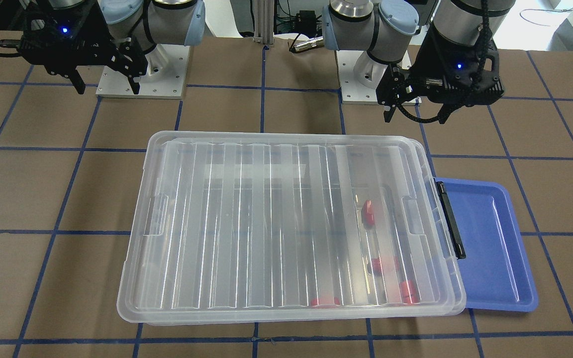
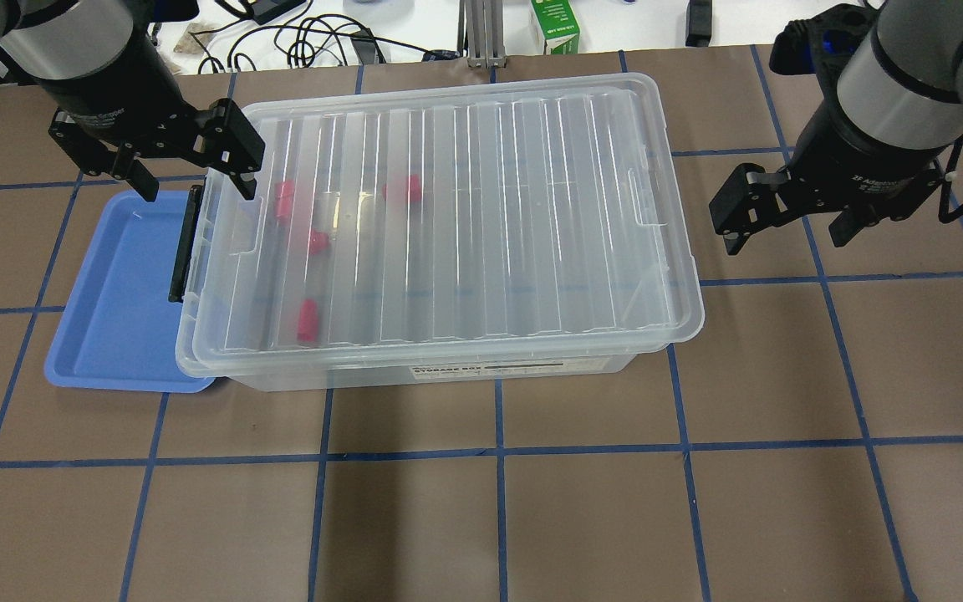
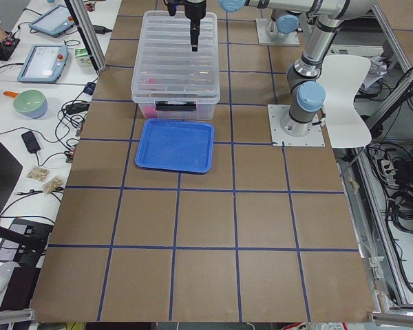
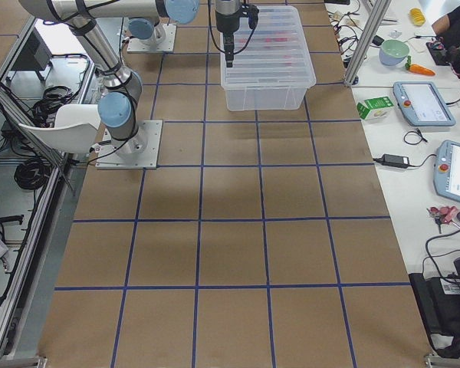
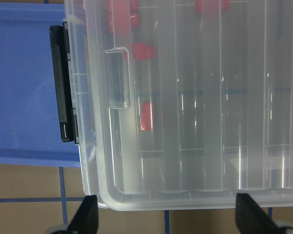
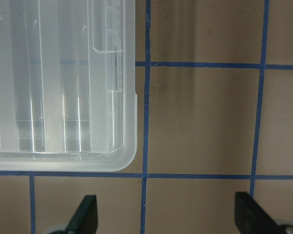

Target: Place red block in blue tray from box

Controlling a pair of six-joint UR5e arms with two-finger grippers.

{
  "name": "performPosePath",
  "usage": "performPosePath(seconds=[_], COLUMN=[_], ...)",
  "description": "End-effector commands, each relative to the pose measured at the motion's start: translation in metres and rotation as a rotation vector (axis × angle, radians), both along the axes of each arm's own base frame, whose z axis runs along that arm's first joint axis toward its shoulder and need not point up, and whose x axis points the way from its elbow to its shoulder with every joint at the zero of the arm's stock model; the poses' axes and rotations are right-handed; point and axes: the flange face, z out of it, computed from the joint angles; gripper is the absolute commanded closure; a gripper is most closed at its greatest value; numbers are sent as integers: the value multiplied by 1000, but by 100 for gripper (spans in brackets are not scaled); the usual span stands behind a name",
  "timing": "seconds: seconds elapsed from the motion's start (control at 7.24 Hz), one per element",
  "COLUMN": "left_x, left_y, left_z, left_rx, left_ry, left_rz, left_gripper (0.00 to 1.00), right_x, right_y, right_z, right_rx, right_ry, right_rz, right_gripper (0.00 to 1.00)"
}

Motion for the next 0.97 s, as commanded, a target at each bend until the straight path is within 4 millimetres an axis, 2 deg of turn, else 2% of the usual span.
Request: performPosePath(seconds=[0.0, 0.28, 0.69, 0.83], left_x=[0, 0, 1, 1], left_y=[-1, 0, -1, 0], left_z=[-1, 0, -1, 0], left_rx=[2, 0, 2, 0], left_ry=[0, -1, -2, -1], left_rz=[0, 0, 2, 2], left_gripper=[0, 0, 0, 0], right_x=[0, 0, -1, -1], right_y=[0, 2, -3, -6], right_z=[-1, 3, -8, -4], right_rx=[0, -12, 5, -7], right_ry=[-1, -1, 2, 1], right_rz=[0, 0, -1, -4], right_gripper=[0, 0, 0, 0])
